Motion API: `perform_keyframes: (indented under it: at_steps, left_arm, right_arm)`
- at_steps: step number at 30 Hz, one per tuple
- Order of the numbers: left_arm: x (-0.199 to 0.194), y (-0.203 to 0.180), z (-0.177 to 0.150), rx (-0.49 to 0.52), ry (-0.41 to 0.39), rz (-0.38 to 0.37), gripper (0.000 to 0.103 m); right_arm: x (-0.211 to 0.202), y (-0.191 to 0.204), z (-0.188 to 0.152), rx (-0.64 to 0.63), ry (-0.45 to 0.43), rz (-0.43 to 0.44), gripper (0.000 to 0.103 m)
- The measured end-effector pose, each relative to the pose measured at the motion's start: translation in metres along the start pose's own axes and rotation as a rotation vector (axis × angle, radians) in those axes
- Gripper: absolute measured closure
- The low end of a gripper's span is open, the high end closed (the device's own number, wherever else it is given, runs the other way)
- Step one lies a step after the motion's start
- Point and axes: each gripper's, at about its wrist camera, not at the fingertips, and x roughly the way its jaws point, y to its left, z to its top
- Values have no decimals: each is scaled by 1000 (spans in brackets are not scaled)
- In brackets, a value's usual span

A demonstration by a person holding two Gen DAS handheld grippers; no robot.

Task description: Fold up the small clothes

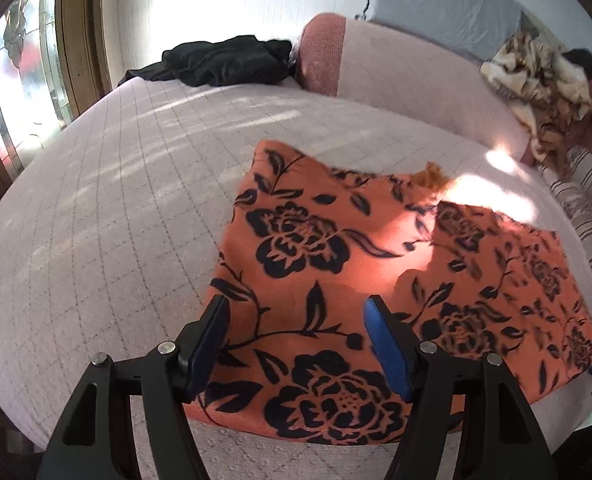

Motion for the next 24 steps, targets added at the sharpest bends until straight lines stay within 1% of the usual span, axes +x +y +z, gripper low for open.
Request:
perform_keyframes:
  at_steps: [1, 2, 4, 16, 20, 23, 24]
  left_arm:
    - [7, 1, -1, -5, 34, 26, 33]
    - [7, 2, -2, -8, 34, 34, 33]
    - [3, 0, -3, 9, 16, 45, 33]
    - [-8, -1, -4, 6, 19, 31, 33]
    - [-17, 8, -6, -6, 8, 31, 33]
    - [-24, 24, -15, -33, -18, 35, 33]
    - [-19, 29, -19, -33, 7, 46, 37]
  right_arm:
    - [3, -4, 0, 14, 11, 3, 25]
    - [7, -7, -1, 31, 22, 6, 25]
    - [10, -4, -5, 21, 18, 3, 25]
    - [11, 0, -8, -6, 14, -19, 25]
    - [12, 0, -7, -2, 15, -18, 25]
    - [12, 2, -6, -11, 13, -22, 25]
    - [13, 2, -6, -14, 10, -26, 25]
